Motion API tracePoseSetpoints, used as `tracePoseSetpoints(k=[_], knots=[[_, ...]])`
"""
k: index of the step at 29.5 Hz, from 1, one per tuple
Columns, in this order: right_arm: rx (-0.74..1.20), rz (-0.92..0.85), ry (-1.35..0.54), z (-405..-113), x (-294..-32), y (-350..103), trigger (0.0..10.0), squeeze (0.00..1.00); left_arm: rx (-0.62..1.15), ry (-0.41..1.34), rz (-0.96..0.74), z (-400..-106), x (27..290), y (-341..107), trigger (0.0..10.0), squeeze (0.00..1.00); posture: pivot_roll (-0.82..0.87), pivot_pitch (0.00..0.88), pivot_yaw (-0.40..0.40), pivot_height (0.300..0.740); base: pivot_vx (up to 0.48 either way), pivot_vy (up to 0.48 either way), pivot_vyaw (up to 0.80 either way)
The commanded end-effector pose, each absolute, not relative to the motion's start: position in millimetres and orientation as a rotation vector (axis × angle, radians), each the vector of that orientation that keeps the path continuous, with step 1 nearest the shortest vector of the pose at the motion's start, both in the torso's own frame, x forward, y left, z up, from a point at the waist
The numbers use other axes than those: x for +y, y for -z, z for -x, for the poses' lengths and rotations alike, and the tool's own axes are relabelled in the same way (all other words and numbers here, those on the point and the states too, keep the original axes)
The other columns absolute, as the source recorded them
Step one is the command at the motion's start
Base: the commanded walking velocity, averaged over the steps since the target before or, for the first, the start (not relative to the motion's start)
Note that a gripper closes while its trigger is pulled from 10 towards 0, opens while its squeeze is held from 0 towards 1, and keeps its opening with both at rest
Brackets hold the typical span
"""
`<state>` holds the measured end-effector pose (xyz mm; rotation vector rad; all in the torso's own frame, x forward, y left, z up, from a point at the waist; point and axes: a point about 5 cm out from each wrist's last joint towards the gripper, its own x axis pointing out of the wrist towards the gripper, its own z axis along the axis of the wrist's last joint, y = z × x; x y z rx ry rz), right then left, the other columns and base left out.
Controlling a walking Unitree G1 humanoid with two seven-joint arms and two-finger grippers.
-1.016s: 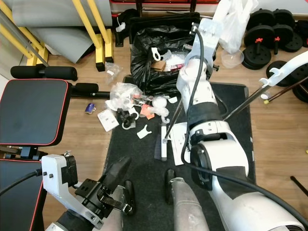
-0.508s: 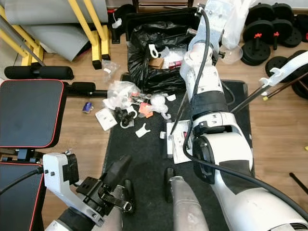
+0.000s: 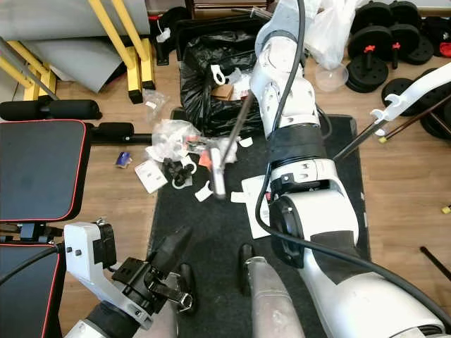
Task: Sweep floor
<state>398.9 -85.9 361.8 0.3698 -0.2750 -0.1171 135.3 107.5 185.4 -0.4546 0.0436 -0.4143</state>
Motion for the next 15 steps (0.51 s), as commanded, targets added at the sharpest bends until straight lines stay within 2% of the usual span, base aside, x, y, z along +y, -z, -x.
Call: tracePoseSetpoints(k=[1, 10, 15], knots=[[-0.266, -0.373, 0.087, -396.3, -78.0, -359.6, 10.0, 0.00, 0.070, 0.437, 0.471, -132.4, 105.4, -181.6, 10.0, 0.00, -0.02, 0.364, -0.072, 0.740, 0.000, 0.000, 0.00], [-0.152, -0.278, 0.128, -404.1, -77.4, -308.8, 10.0, 0.00, 0.071, 0.437, 0.471, -132.0, 105.5, -182.0, 10.0, 0.00, -0.02, 0.368, -0.071, 0.740, 0.000, 0.000, 0.00], [-0.148, -0.206, 0.177, -404.2, -82.1, -301.2, 10.0, 0.00, 0.072, 0.437, 0.472, -131.2, 105.8, -182.3, 10.0, 0.00, -0.01, 0.373, -0.068, 0.740, 0.000, 0.000, 0.00]])
